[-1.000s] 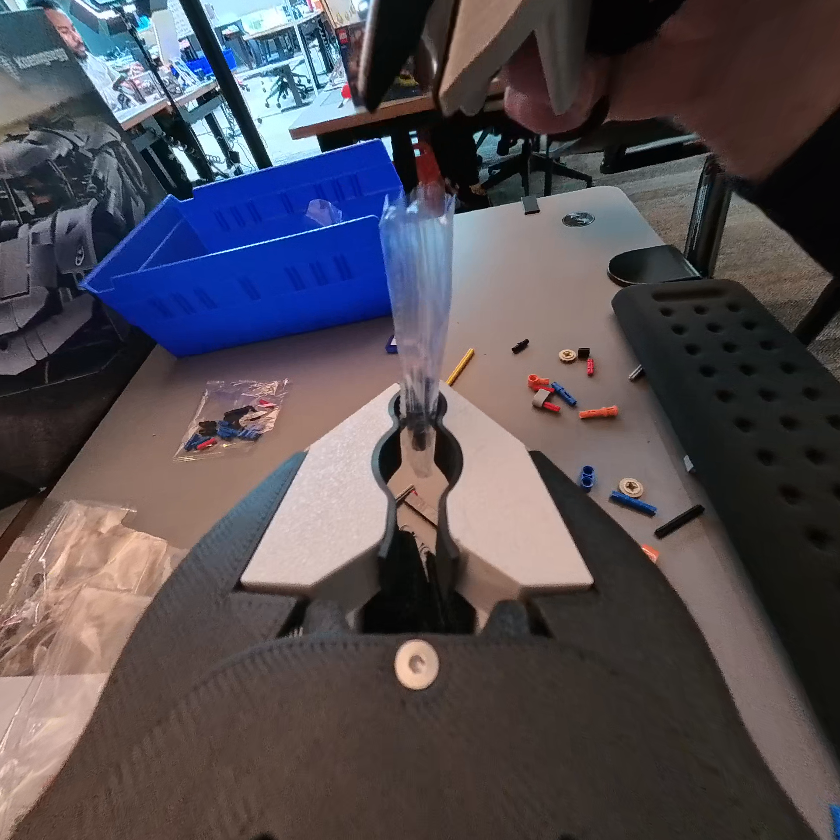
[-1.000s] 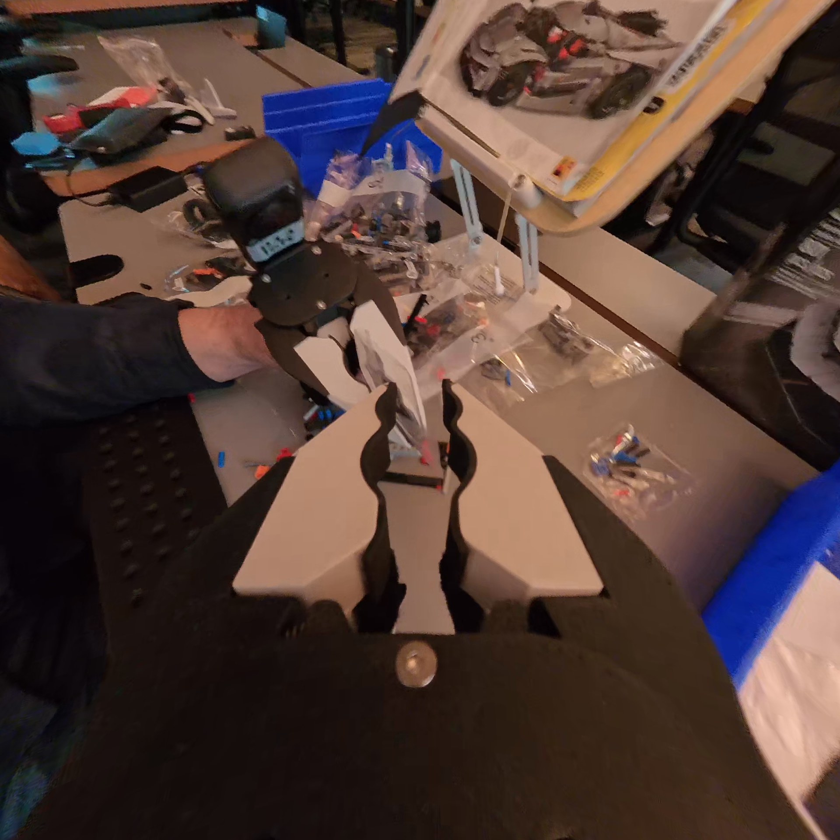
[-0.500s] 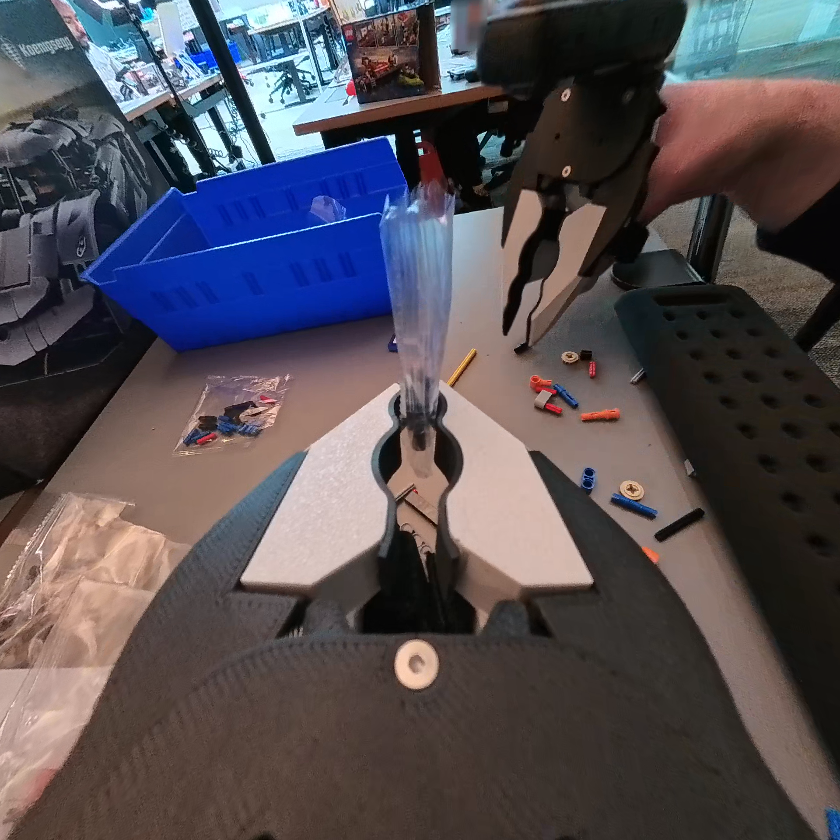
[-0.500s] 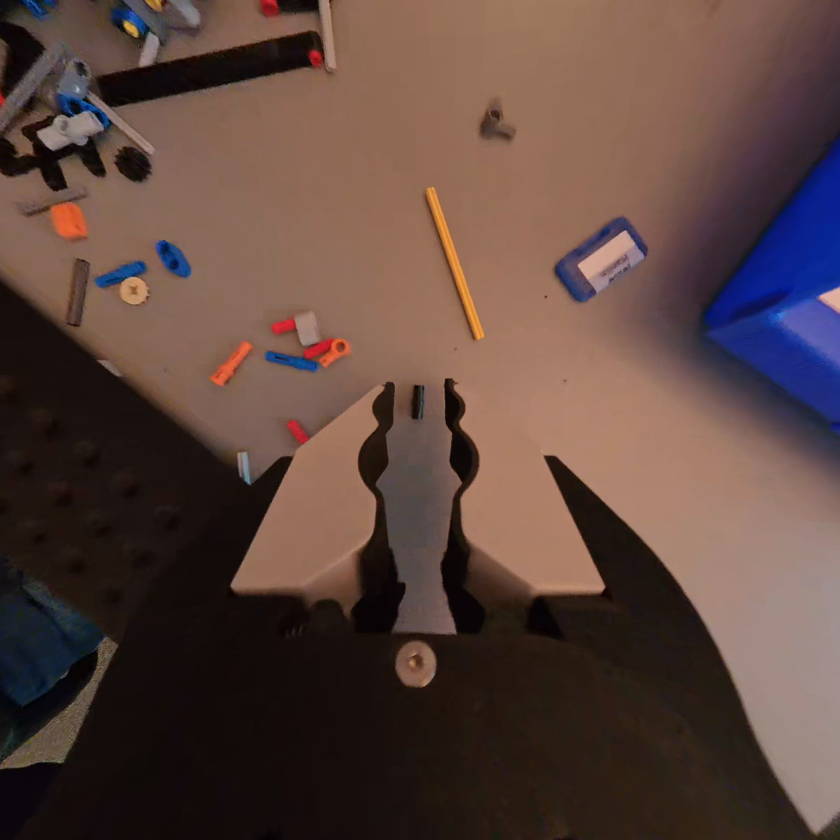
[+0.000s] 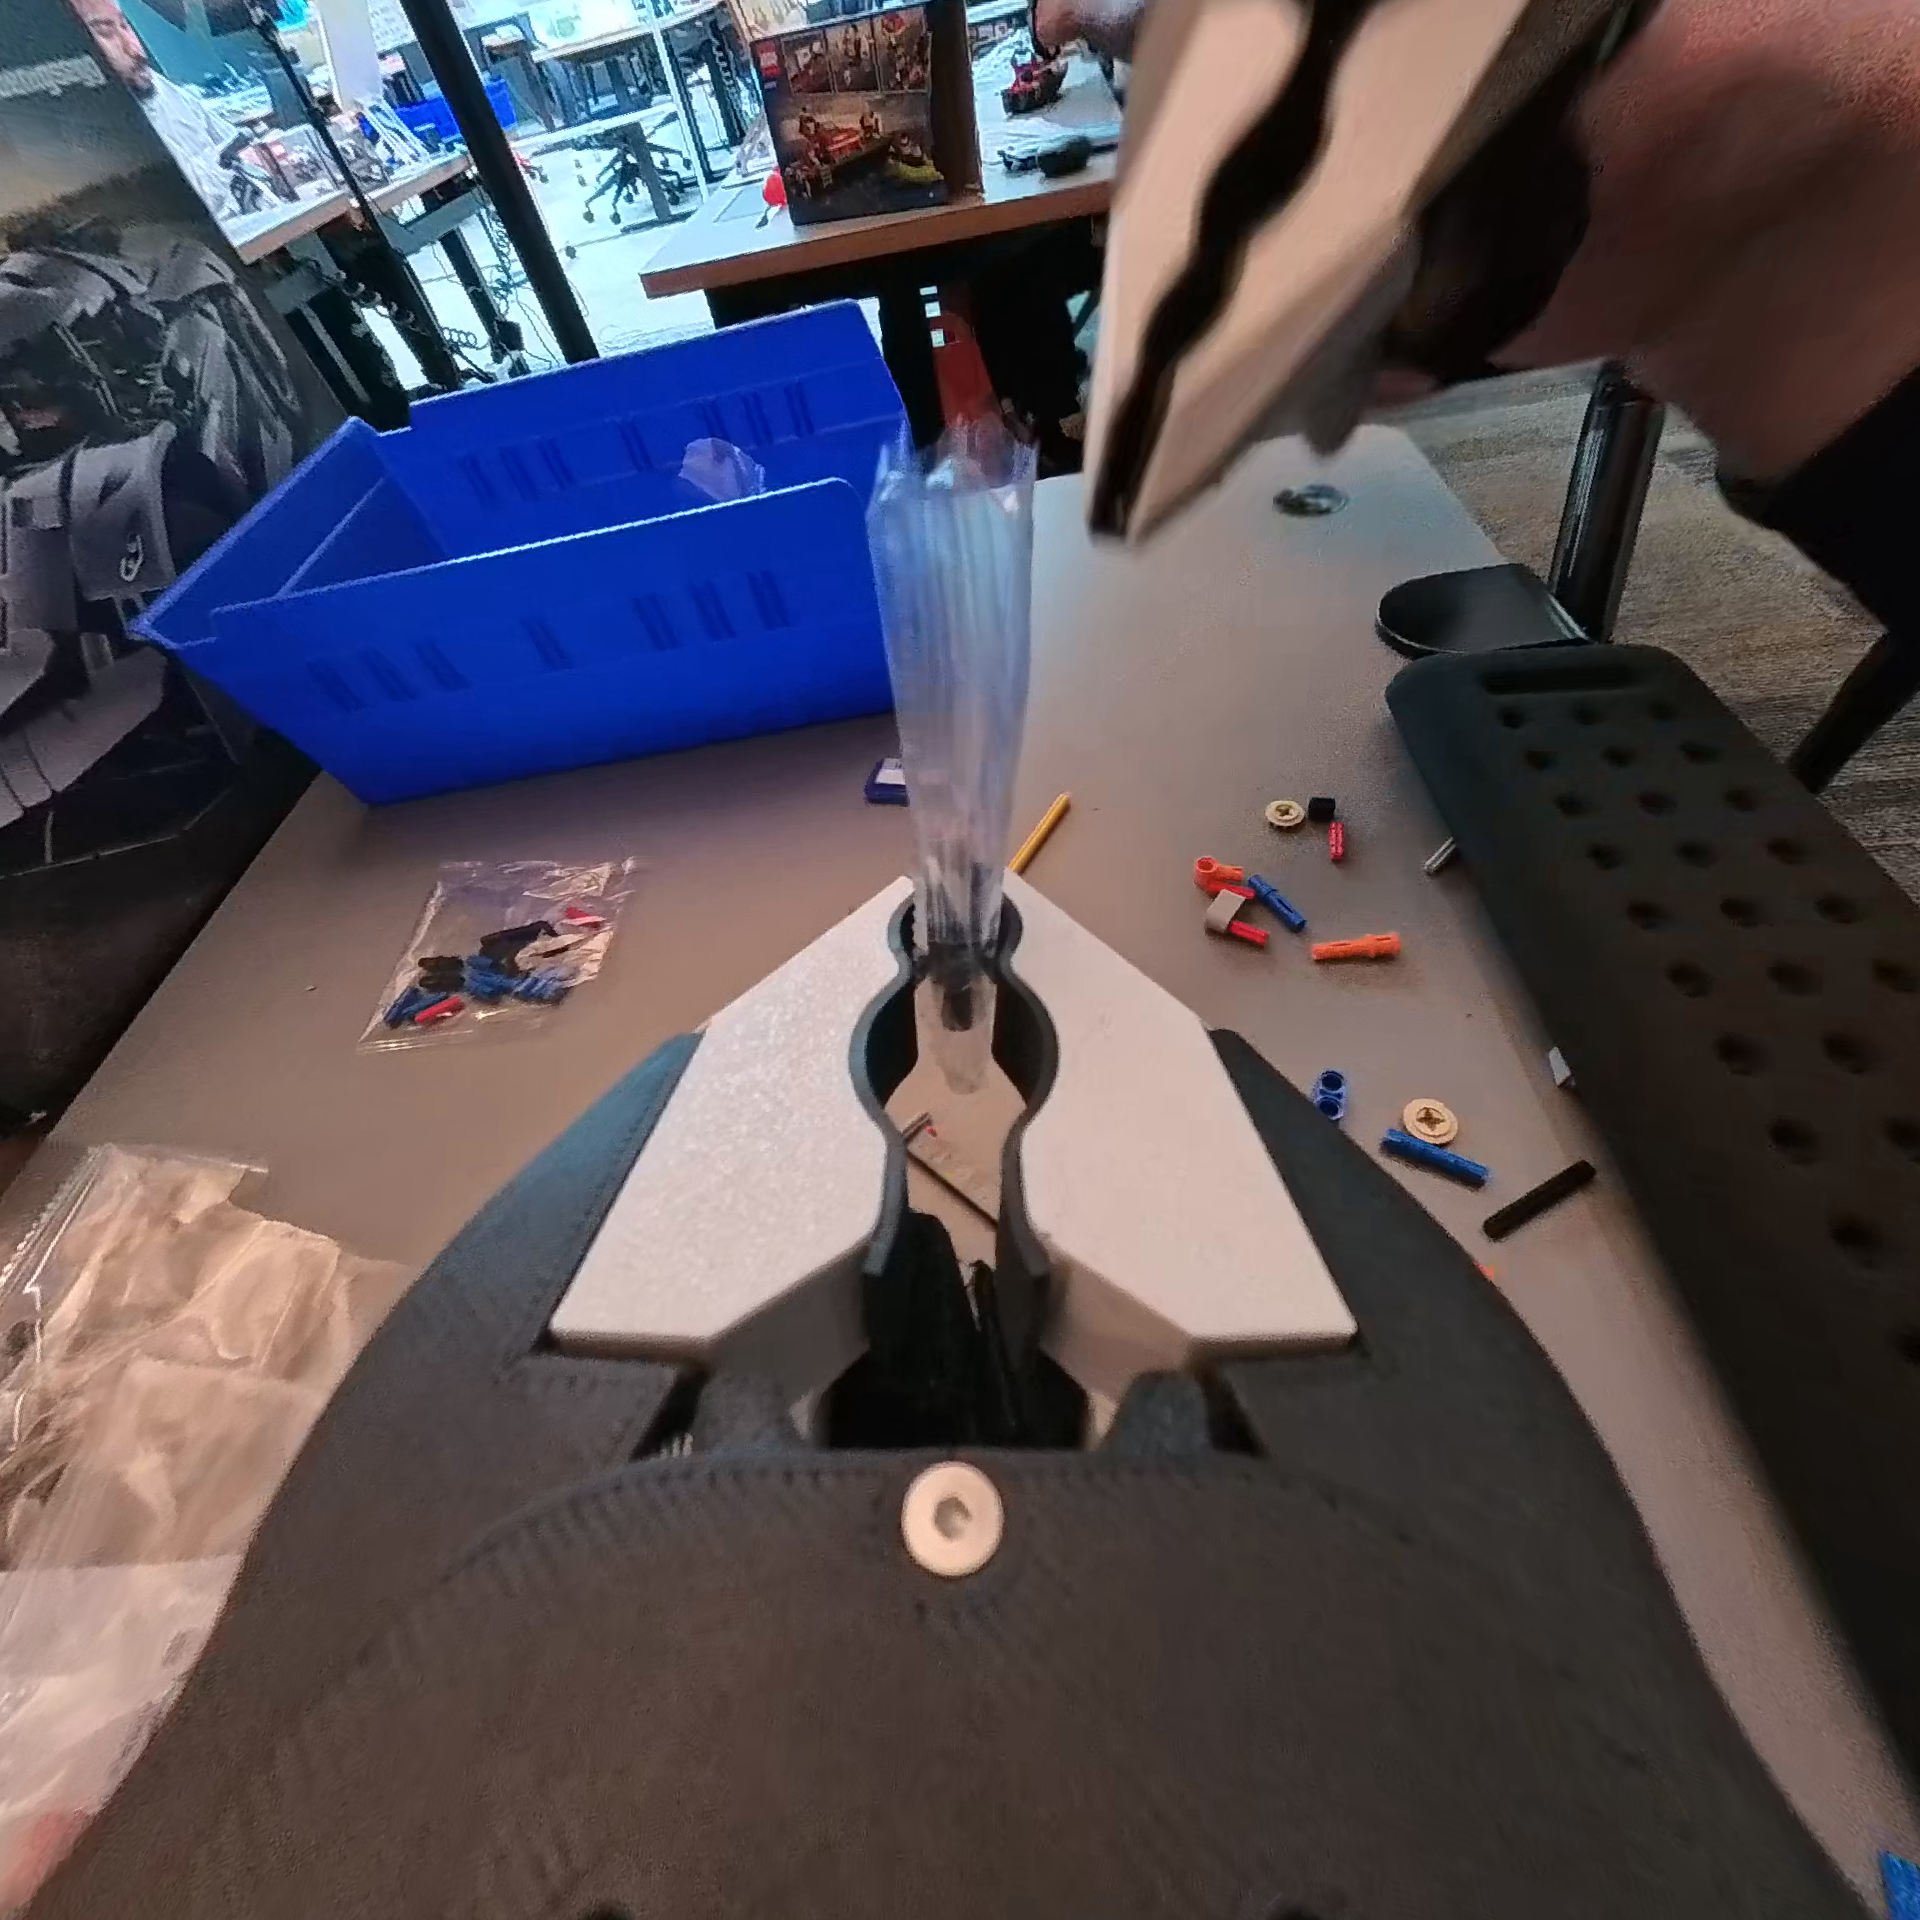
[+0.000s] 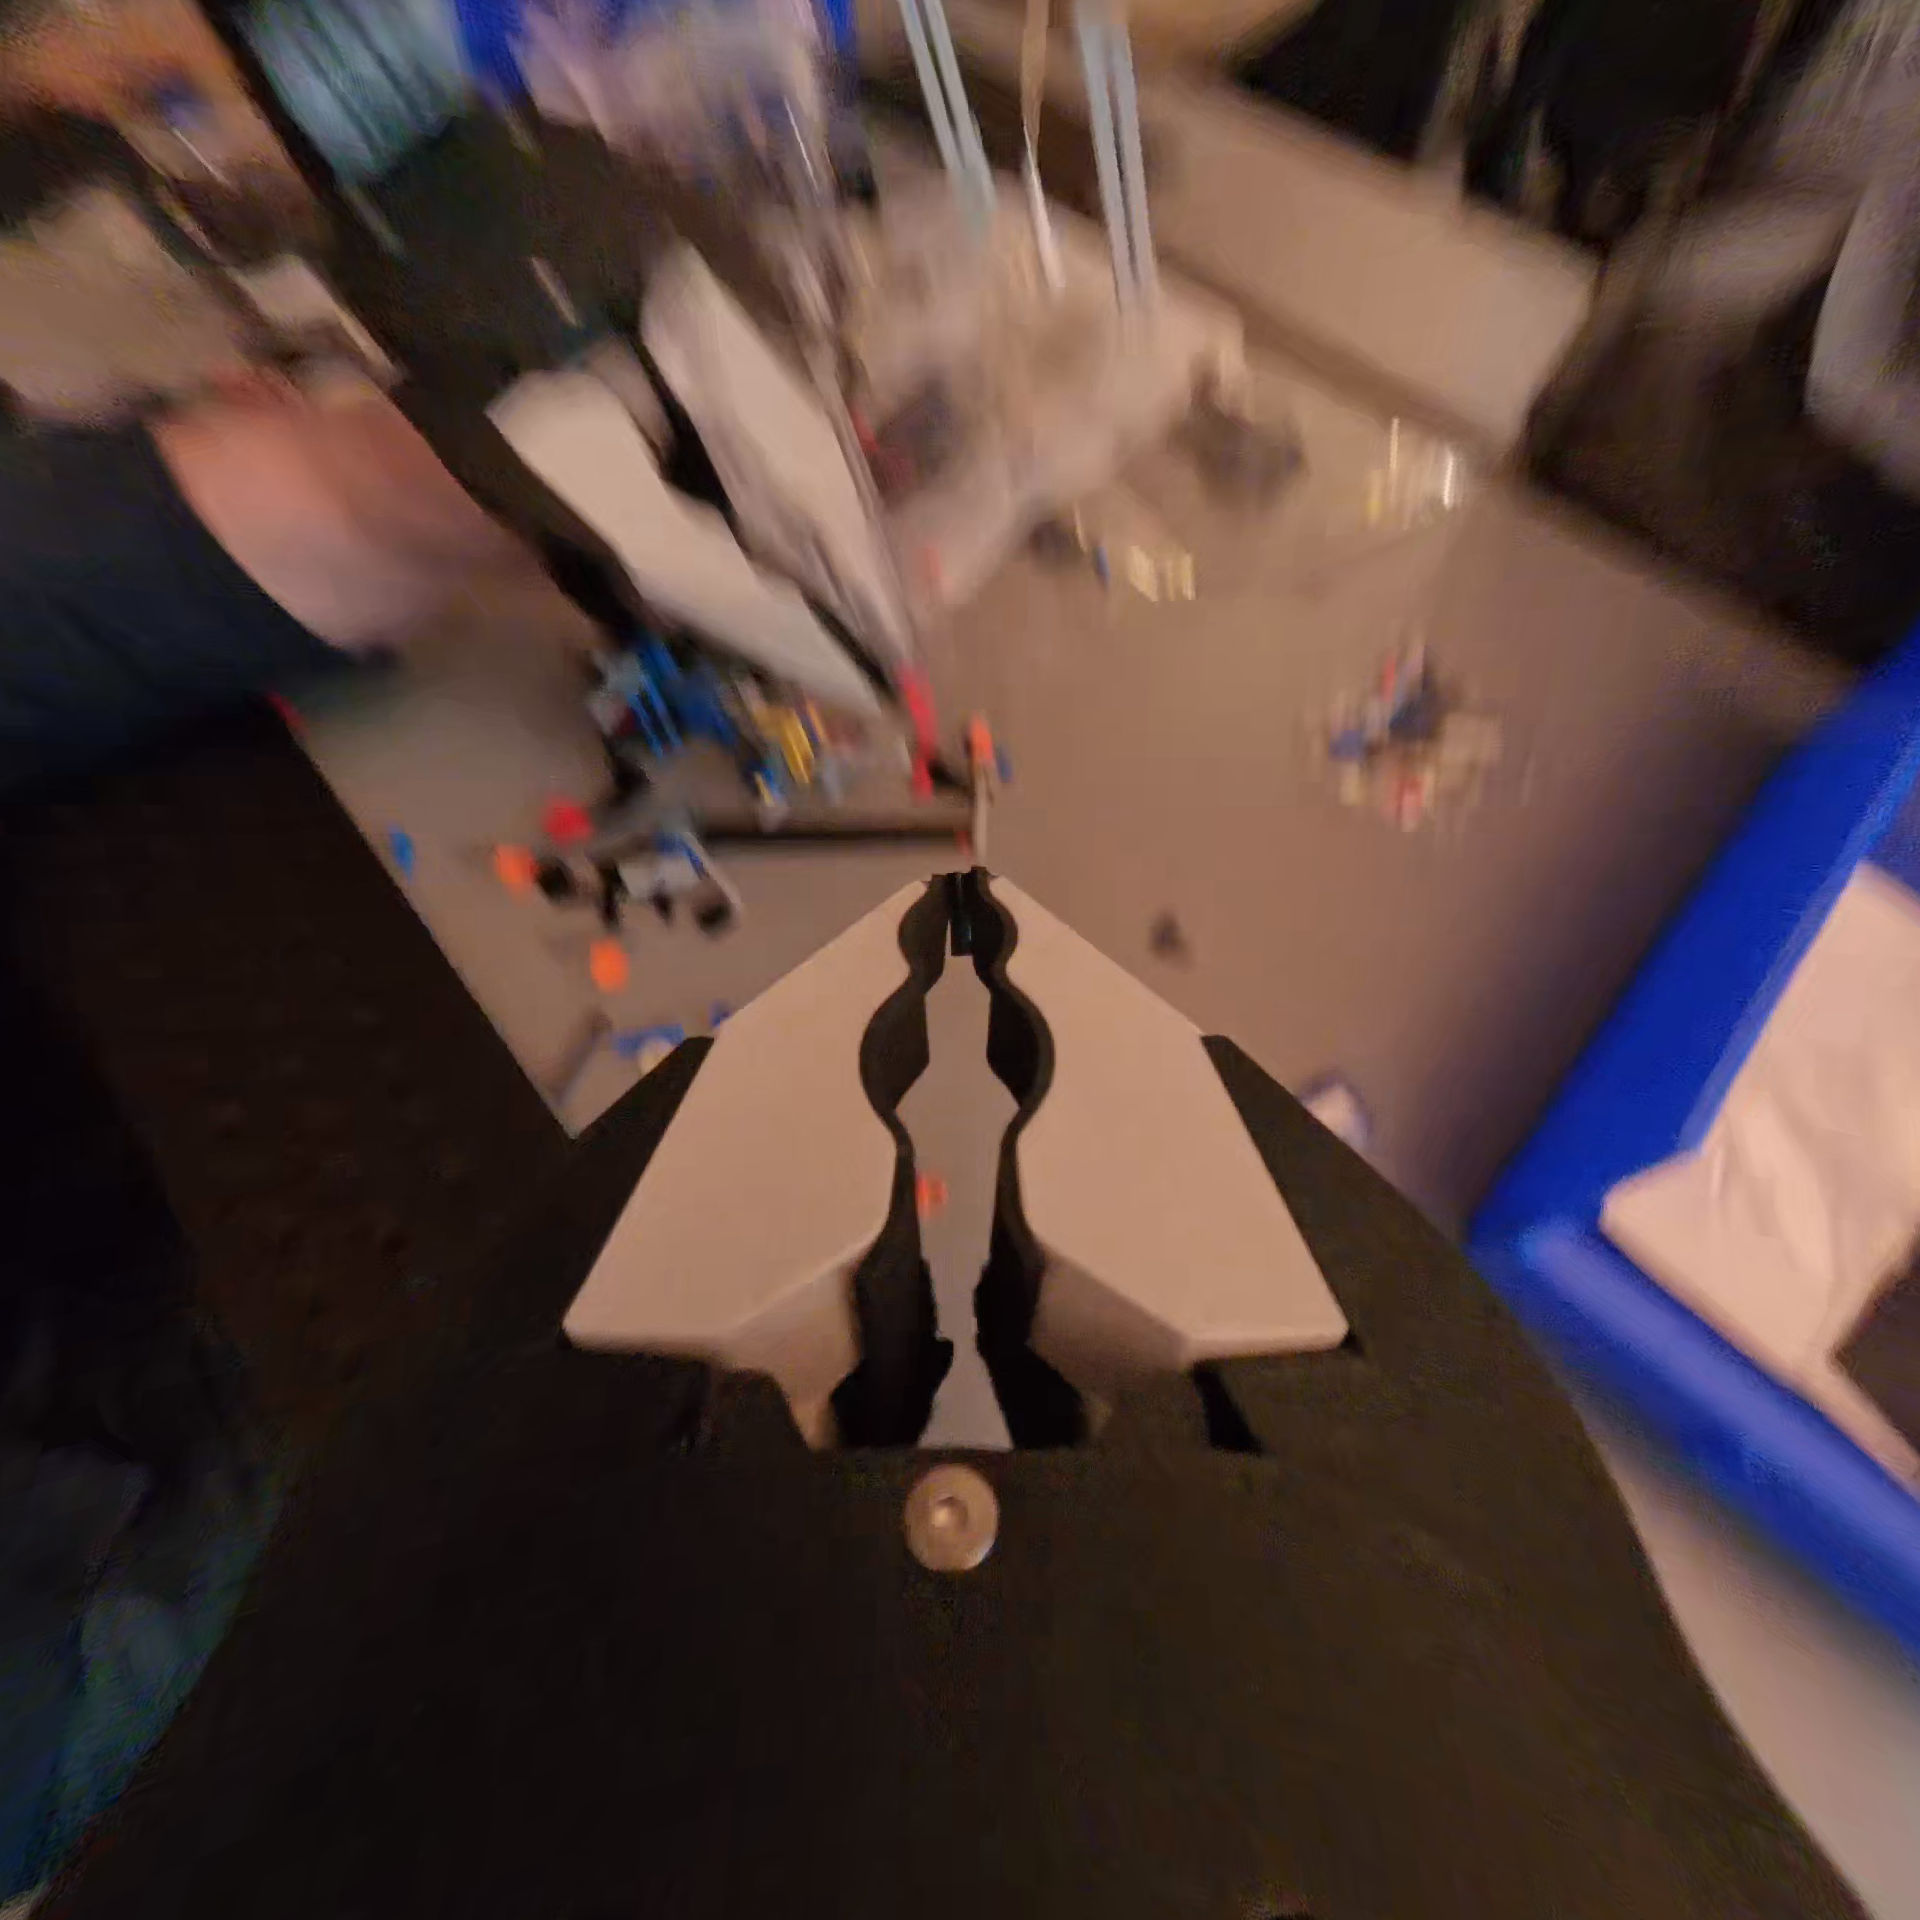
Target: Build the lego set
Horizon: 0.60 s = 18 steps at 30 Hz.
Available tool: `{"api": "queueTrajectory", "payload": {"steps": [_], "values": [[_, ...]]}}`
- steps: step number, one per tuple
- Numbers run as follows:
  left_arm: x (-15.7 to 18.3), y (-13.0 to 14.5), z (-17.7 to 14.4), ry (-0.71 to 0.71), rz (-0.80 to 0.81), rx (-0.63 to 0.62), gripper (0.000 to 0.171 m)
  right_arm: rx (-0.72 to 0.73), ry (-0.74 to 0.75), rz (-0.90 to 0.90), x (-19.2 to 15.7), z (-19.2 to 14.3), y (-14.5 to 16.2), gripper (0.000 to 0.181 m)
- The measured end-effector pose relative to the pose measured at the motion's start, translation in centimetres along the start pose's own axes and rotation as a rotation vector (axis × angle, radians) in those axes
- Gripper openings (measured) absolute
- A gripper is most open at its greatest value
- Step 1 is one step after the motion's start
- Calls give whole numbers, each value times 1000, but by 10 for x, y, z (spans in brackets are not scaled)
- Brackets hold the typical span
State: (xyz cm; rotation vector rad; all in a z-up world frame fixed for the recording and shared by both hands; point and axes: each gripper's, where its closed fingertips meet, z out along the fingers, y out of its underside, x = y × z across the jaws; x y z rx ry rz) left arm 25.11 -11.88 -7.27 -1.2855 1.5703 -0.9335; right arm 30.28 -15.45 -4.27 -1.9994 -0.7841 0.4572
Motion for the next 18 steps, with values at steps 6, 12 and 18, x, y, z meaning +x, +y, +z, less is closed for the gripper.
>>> {"api": "queueTrajectory", "payload": {"steps": [6,12,18], "values": [[4,1,2,13,4,-8,6,151,-66,-119,-23,9,-81,1],[5,-1,3,24,4,-3,6,78,-96,-102,-26,32,-74,15],[4,-2,2,21,-1,4,6,62,14,-35,-8,2,-51,16]]}}
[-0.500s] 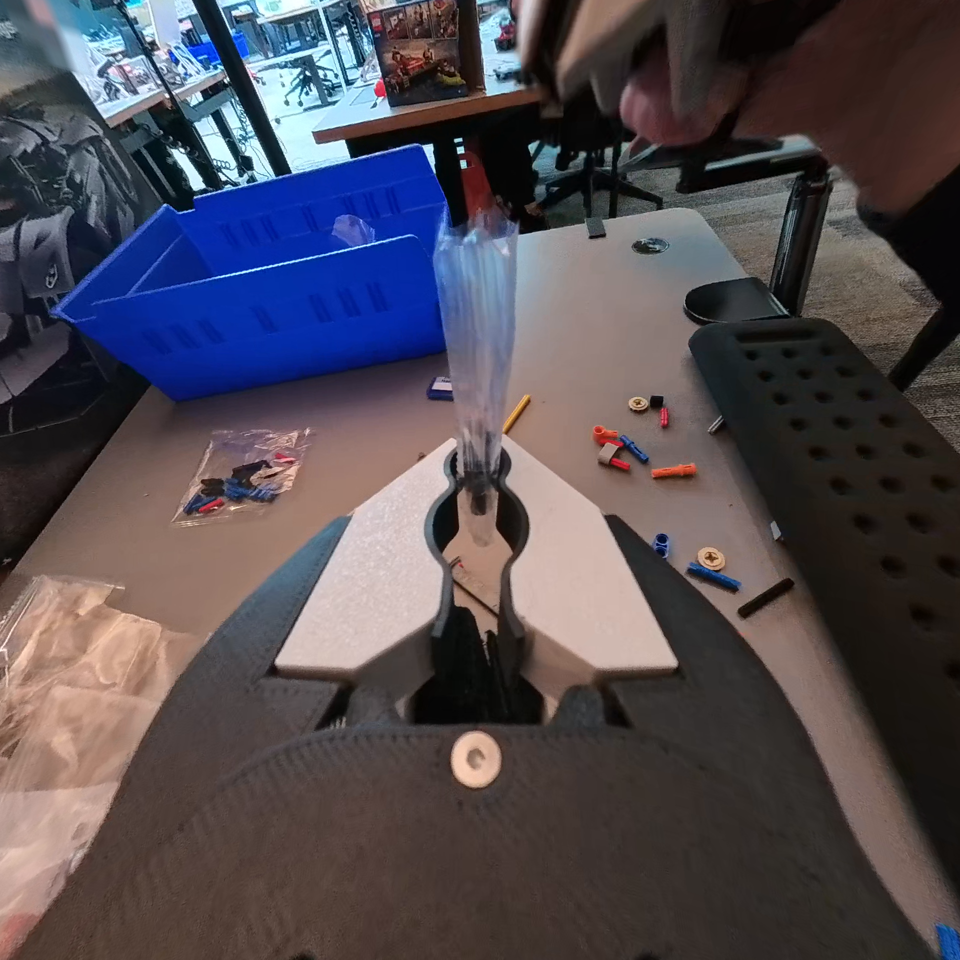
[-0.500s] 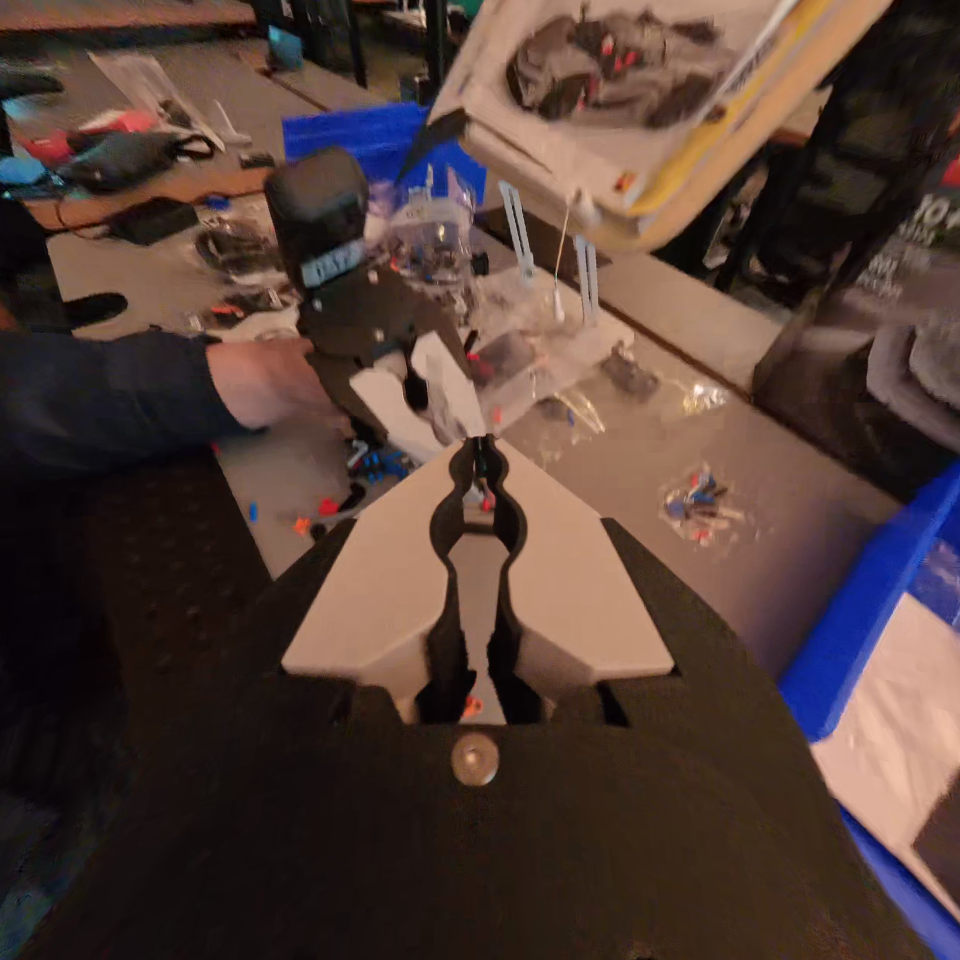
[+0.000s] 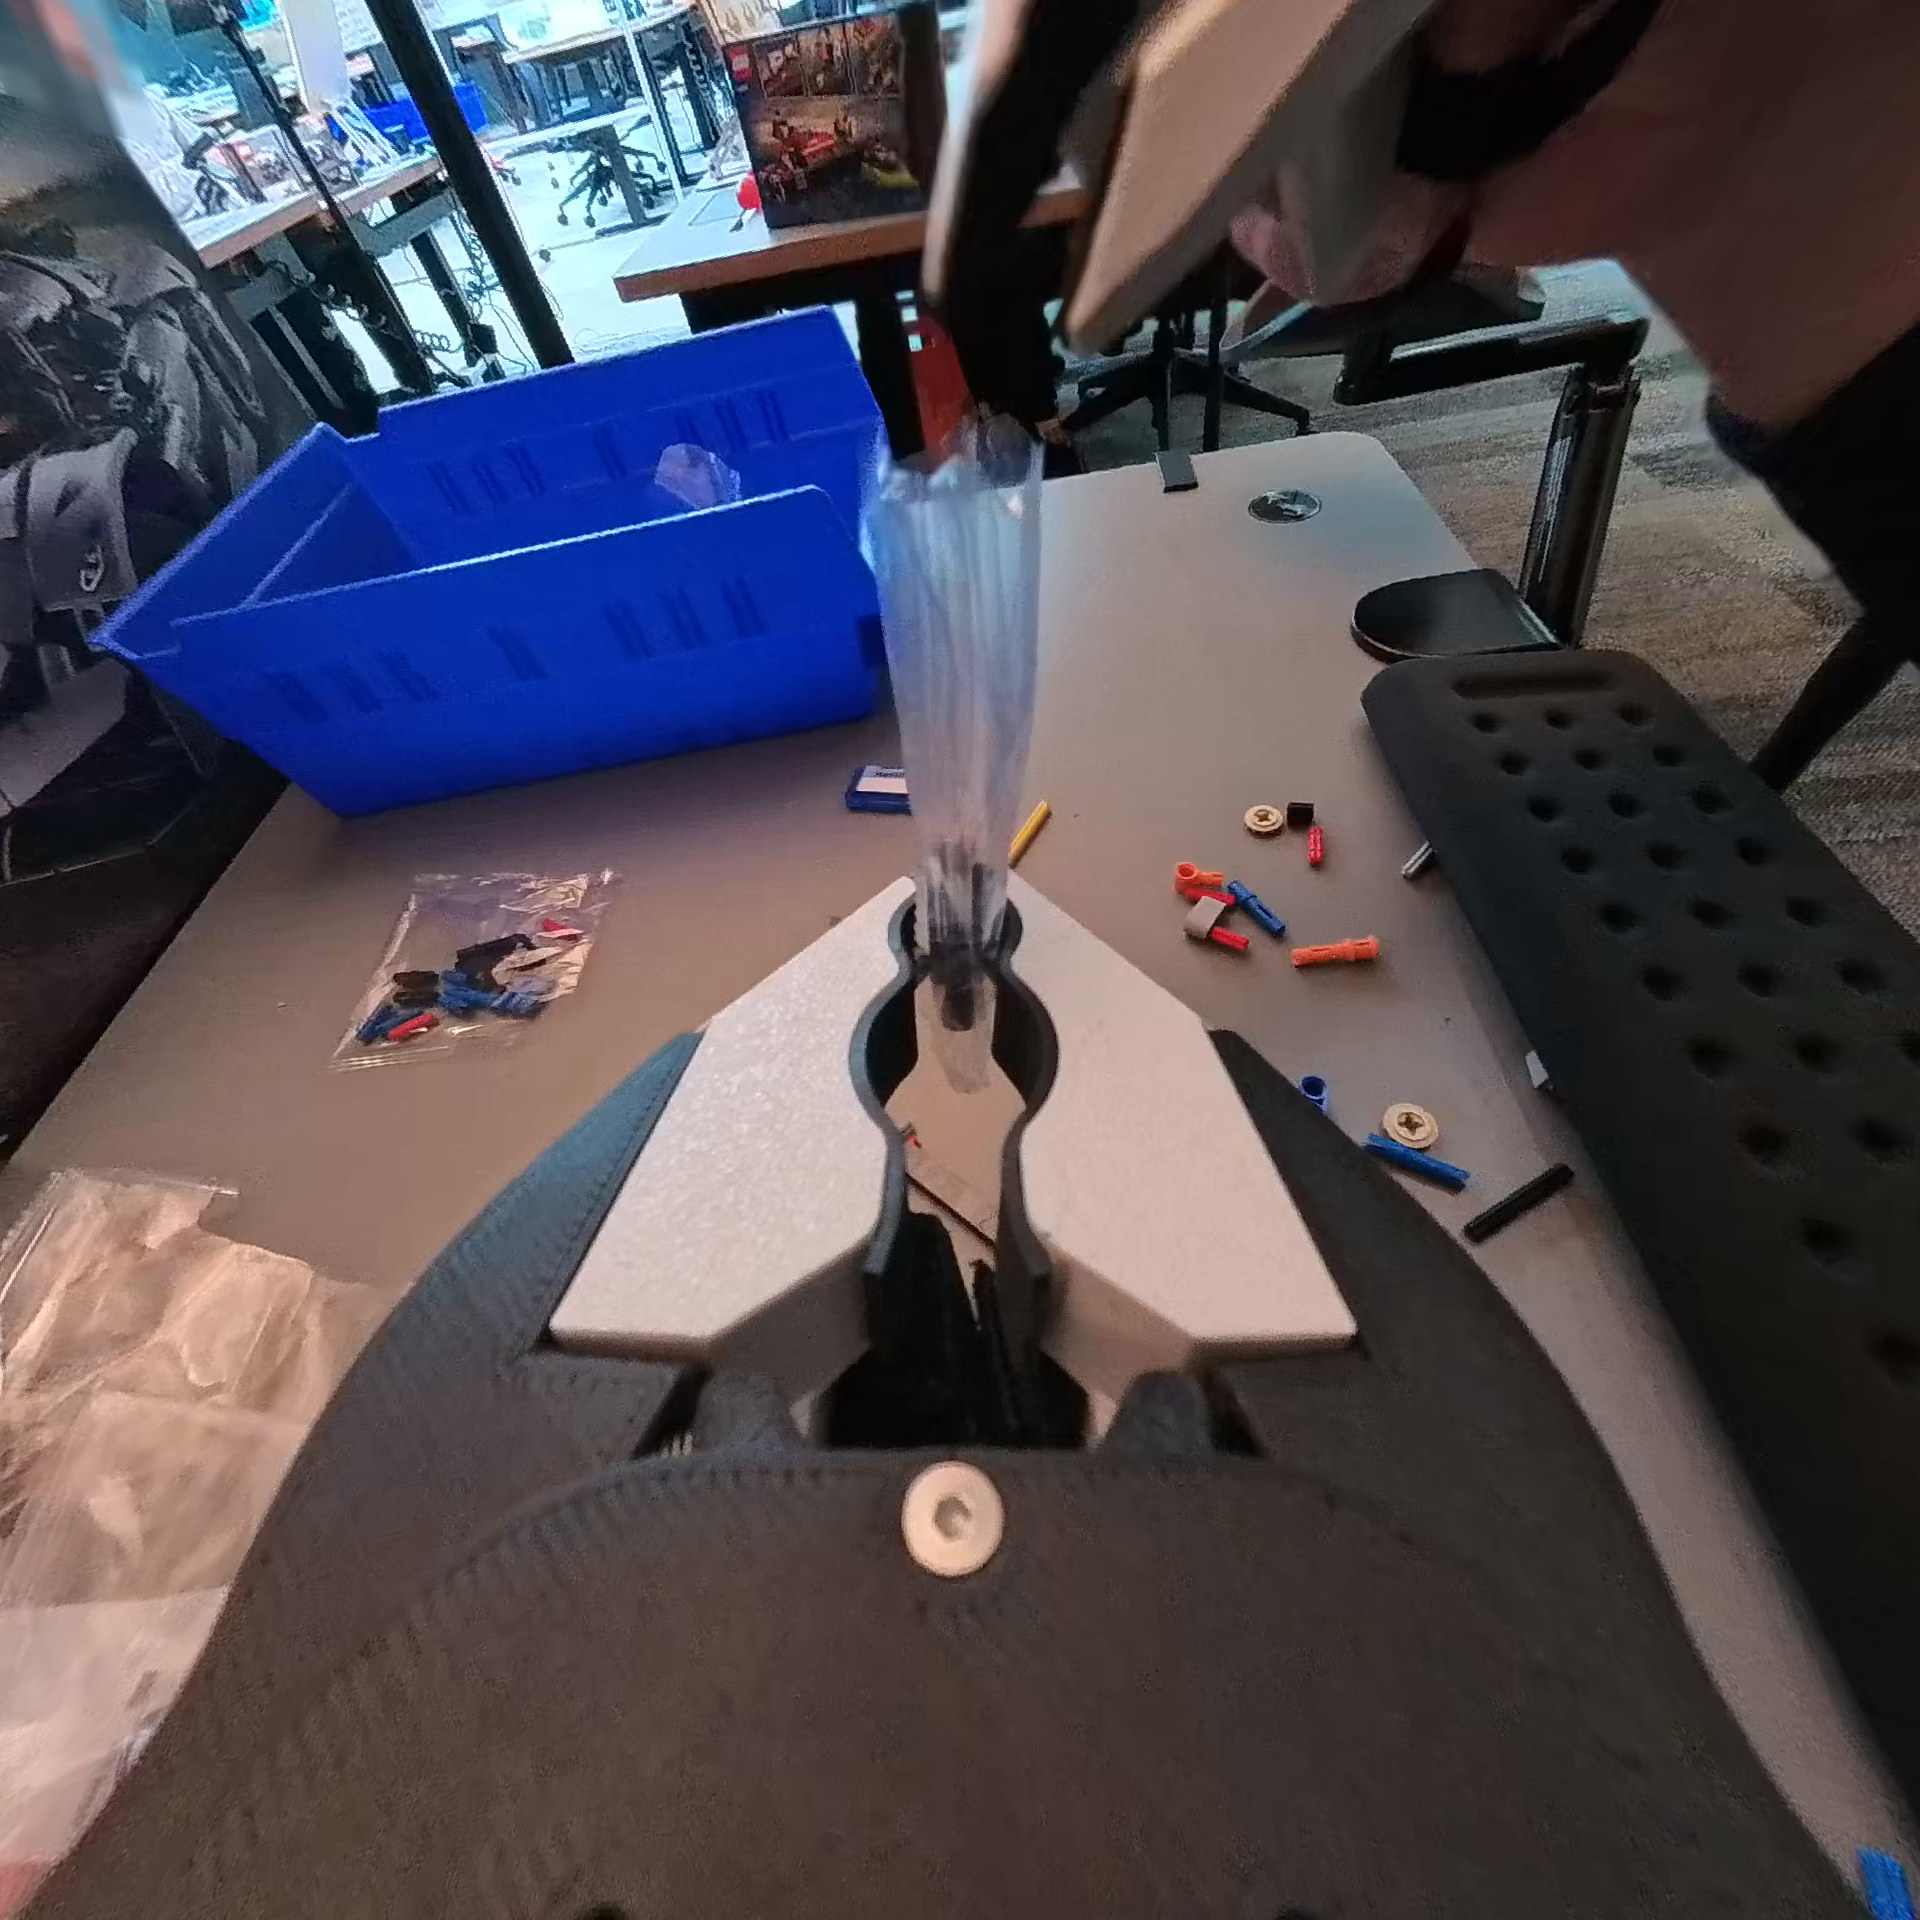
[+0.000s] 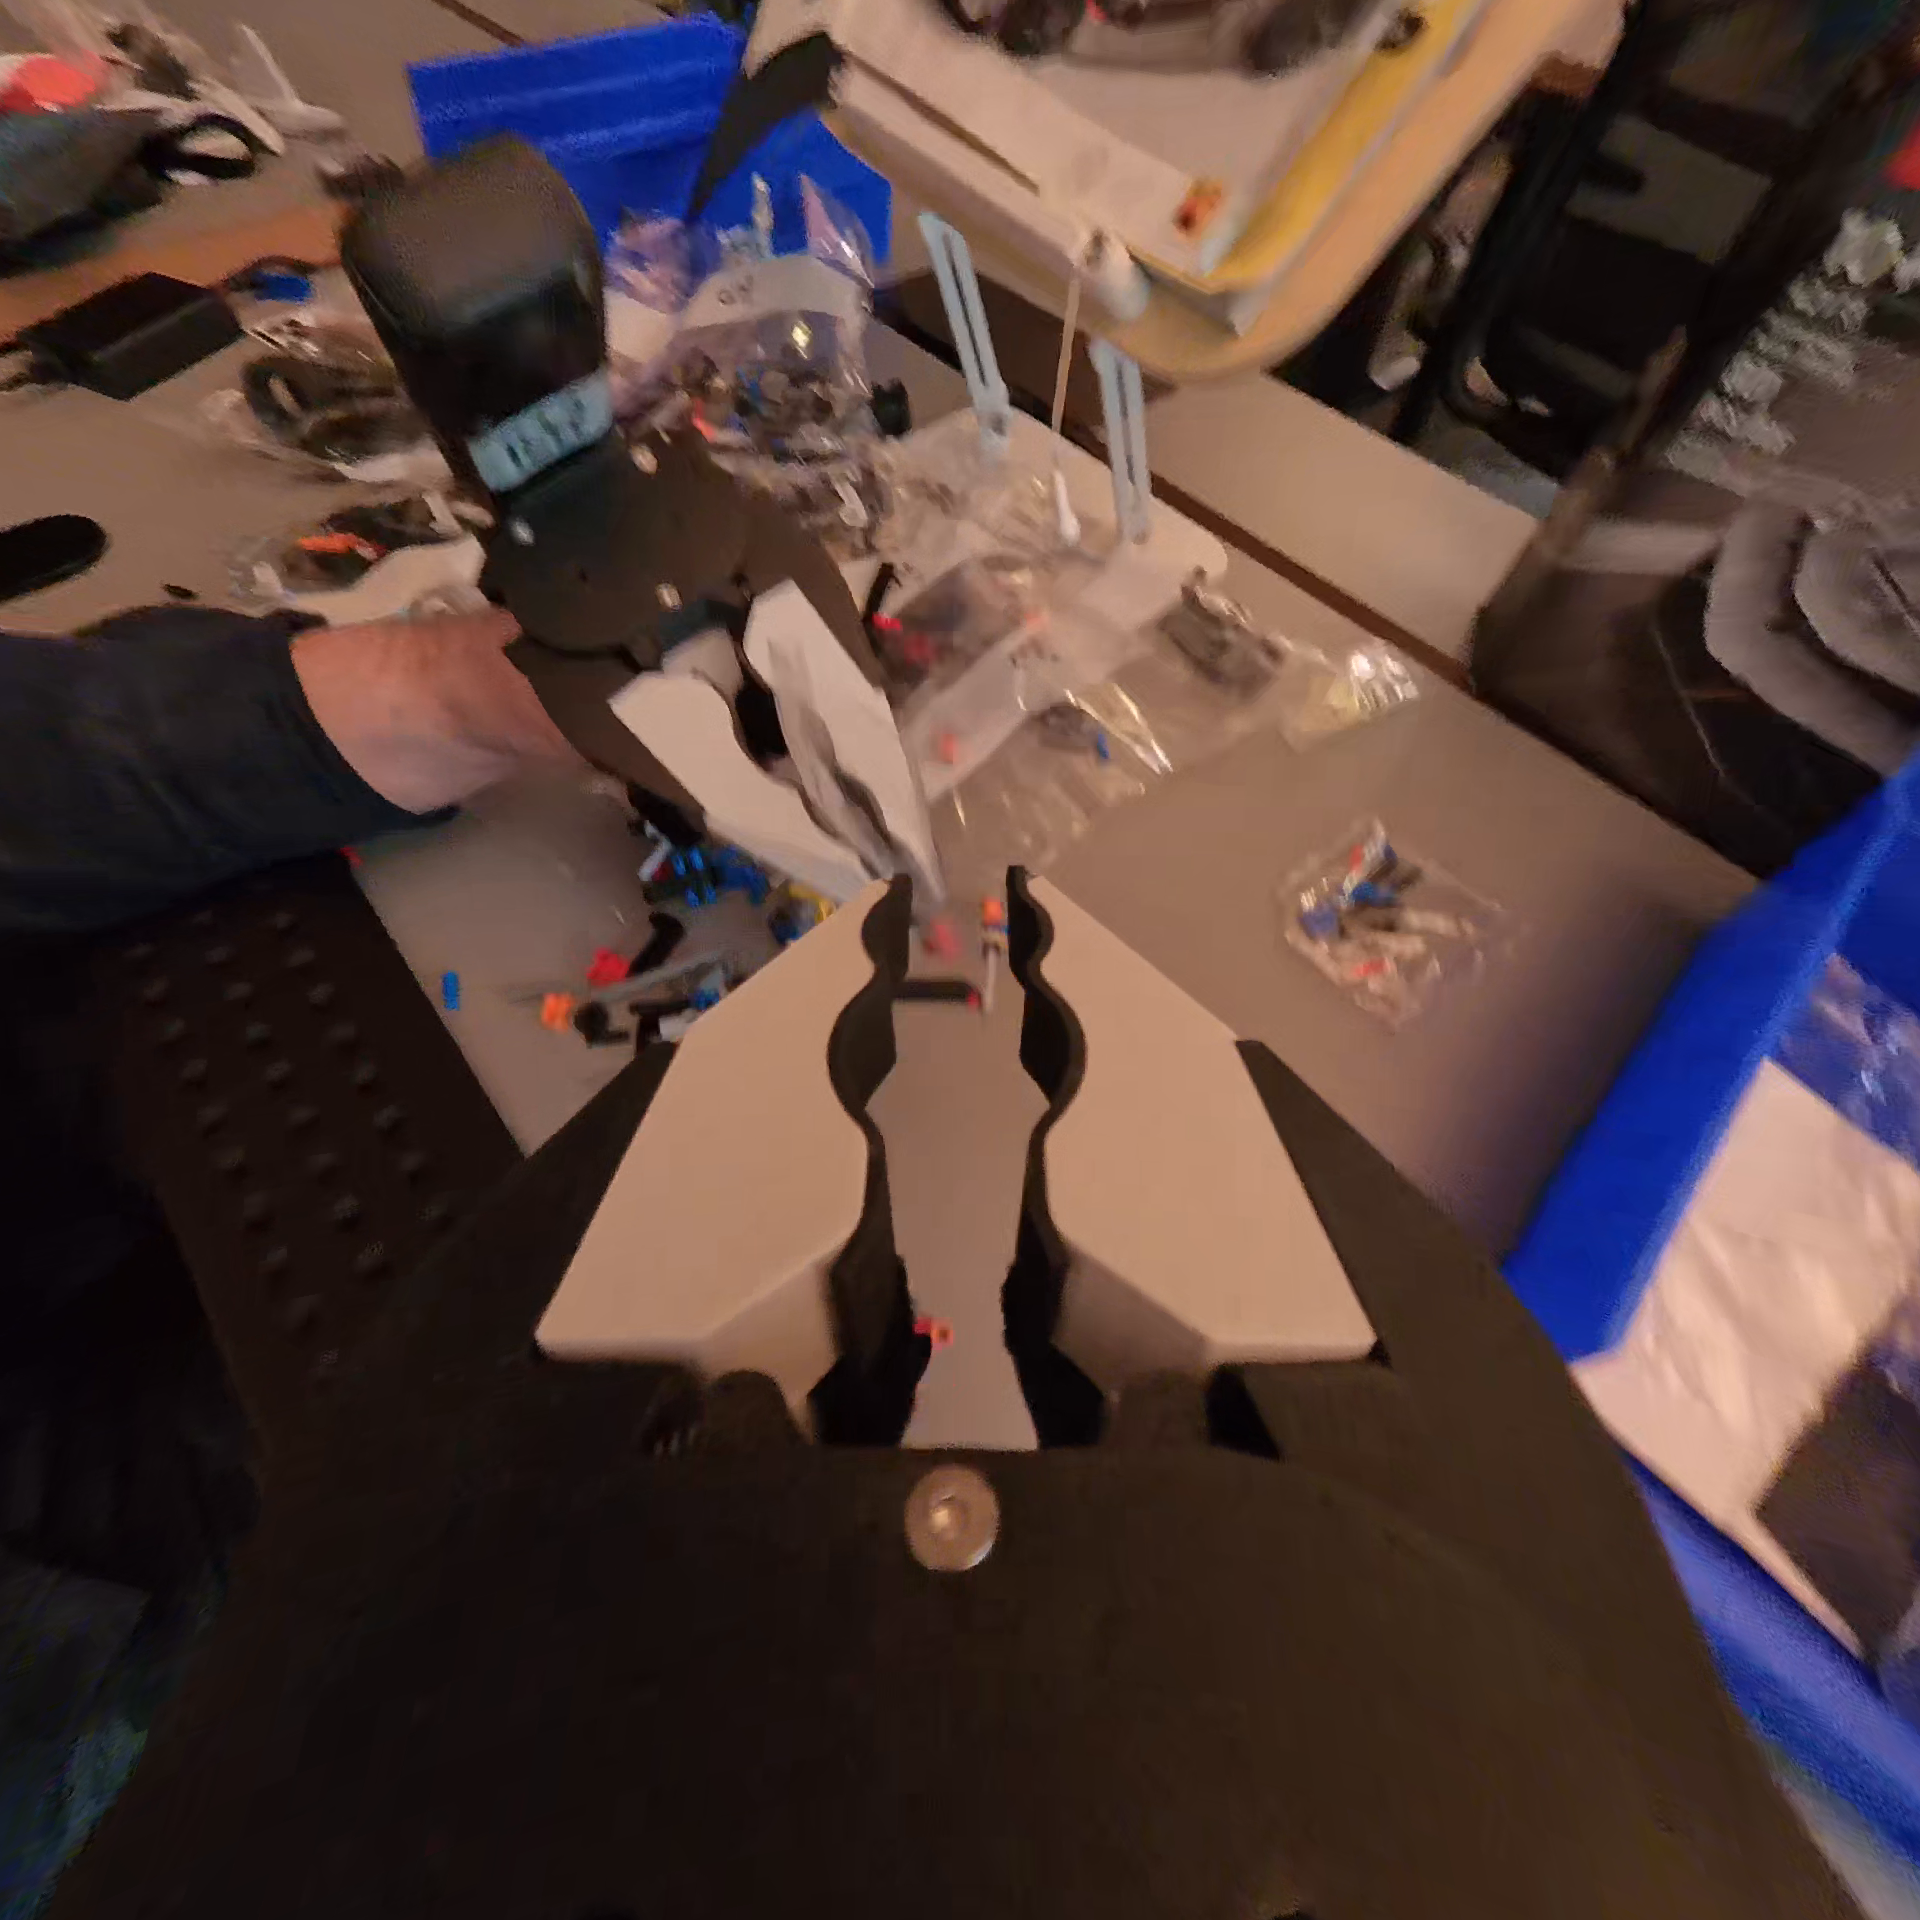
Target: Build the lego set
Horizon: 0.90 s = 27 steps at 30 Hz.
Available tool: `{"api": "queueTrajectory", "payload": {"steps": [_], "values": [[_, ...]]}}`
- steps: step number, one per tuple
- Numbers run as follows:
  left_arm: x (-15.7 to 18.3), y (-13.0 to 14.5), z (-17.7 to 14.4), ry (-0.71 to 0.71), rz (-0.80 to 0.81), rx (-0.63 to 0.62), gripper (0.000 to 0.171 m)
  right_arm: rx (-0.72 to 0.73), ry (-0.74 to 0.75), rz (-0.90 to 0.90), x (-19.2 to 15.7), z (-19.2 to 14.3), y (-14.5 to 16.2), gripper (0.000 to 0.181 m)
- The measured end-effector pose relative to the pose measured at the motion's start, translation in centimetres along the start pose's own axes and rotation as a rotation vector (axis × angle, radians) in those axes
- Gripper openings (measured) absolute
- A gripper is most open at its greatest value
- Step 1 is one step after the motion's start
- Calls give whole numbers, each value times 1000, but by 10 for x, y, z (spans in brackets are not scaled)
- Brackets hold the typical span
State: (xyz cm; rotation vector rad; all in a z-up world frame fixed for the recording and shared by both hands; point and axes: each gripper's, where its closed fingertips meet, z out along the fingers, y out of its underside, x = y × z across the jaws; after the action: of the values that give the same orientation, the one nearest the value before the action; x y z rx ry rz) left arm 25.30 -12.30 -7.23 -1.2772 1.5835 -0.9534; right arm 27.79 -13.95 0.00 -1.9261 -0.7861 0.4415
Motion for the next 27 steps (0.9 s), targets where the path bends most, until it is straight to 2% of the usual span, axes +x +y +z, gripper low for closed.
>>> {"api": "queueTrajectory", "payload": {"steps": [7,11,19,22,24,27], "values": [[1,-1,1,2,1,1,6,-448,23,135,-4,-20,134,19],[1,0,2,0,0,-3,6,-530,6,166,-11,-20,170,18],[0,1,1,-2,-2,-5,6,-635,37,200,-9,-10,205,16],[-1,1,1,-4,-2,-4,6,-628,40,205,-9,-9,206,12],[-1,0,1,-5,-3,-3,6,-631,50,197,-7,-10,207,1],[-1,1,1,-3,-2,-5,6,-611,44,194,-6,-10,202,1]]}}
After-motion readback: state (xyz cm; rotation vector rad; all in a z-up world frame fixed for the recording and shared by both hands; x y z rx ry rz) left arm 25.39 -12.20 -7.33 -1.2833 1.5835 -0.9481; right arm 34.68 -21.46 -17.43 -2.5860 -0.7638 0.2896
